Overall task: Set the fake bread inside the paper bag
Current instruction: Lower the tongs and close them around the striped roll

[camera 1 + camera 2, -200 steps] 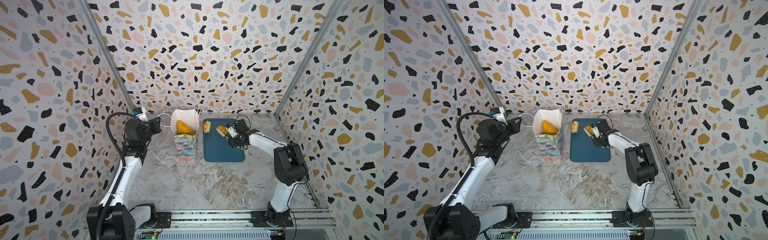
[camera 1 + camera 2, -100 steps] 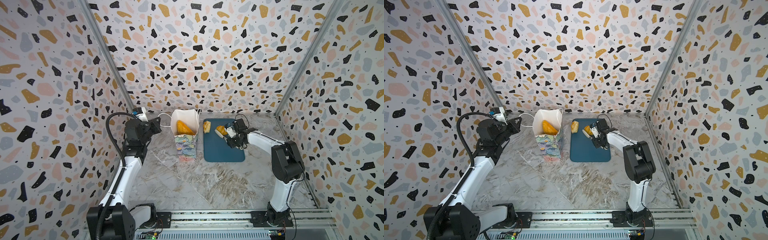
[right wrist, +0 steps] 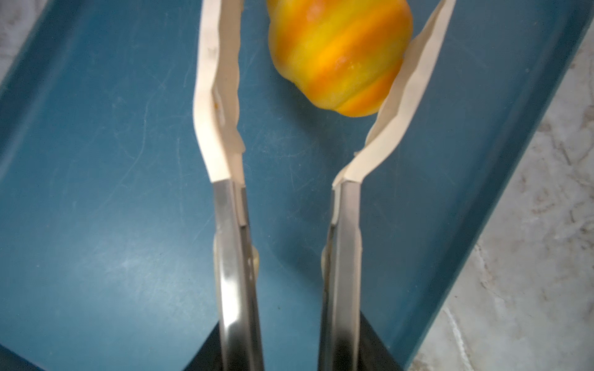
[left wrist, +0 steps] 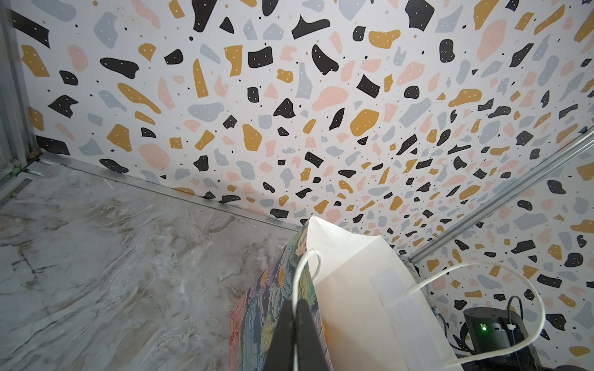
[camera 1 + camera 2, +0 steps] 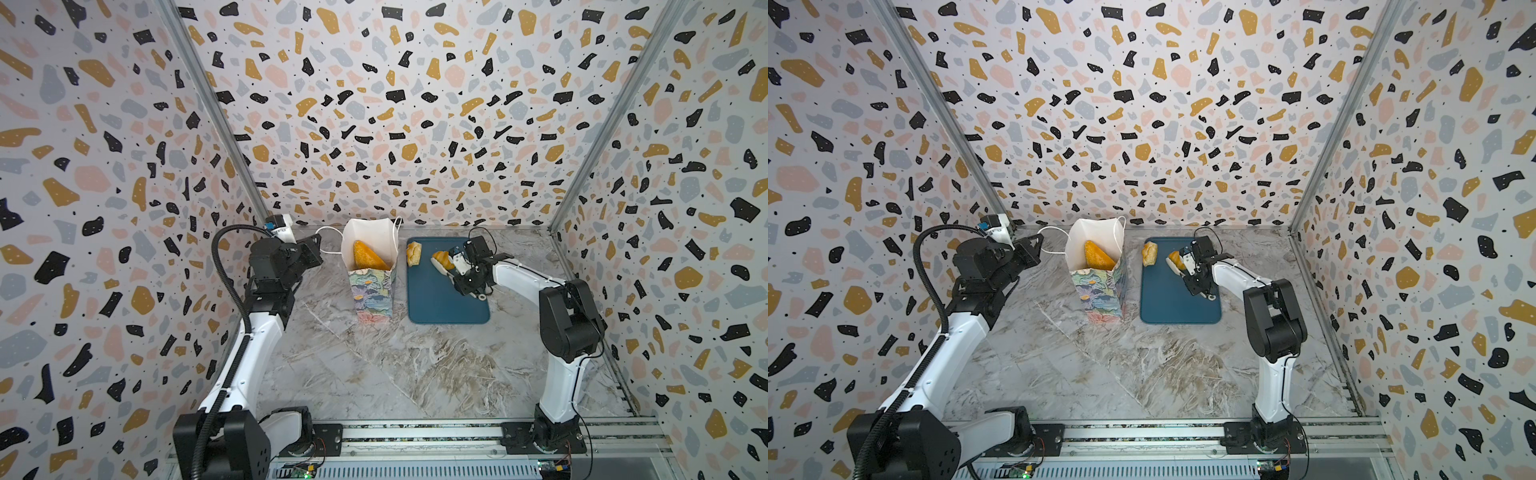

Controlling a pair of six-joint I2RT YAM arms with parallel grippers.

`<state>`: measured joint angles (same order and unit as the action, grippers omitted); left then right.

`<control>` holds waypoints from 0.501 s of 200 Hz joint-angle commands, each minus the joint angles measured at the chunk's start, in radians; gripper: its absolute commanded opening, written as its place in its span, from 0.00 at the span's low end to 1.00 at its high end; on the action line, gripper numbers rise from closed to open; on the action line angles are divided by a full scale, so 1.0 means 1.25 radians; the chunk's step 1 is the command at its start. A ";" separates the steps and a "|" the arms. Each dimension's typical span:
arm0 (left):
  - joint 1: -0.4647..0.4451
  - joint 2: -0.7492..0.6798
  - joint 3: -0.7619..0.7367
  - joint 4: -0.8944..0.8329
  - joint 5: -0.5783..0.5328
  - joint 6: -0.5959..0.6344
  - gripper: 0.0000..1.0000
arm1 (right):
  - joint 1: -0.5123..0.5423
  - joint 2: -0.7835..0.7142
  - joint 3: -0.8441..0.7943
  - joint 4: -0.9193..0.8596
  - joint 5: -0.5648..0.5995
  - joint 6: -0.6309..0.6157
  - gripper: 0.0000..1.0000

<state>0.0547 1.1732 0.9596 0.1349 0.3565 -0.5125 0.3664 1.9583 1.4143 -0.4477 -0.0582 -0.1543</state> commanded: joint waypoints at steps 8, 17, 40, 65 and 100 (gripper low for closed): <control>-0.003 -0.012 0.002 0.020 -0.006 0.012 0.00 | -0.001 0.001 0.034 -0.021 -0.018 0.011 0.45; -0.004 -0.013 0.002 0.021 -0.008 0.012 0.00 | 0.000 0.004 0.036 -0.024 -0.021 0.013 0.45; -0.003 -0.013 0.002 0.021 -0.006 0.012 0.00 | -0.001 0.012 0.044 -0.036 -0.027 0.011 0.44; -0.003 -0.013 0.002 0.020 -0.008 0.012 0.00 | -0.001 0.006 0.039 -0.034 -0.039 0.013 0.44; -0.003 -0.012 0.002 0.021 -0.007 0.012 0.00 | 0.003 -0.025 0.020 -0.021 -0.042 0.013 0.45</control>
<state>0.0551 1.1732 0.9596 0.1345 0.3561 -0.5125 0.3656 1.9774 1.4296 -0.4713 -0.0864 -0.1463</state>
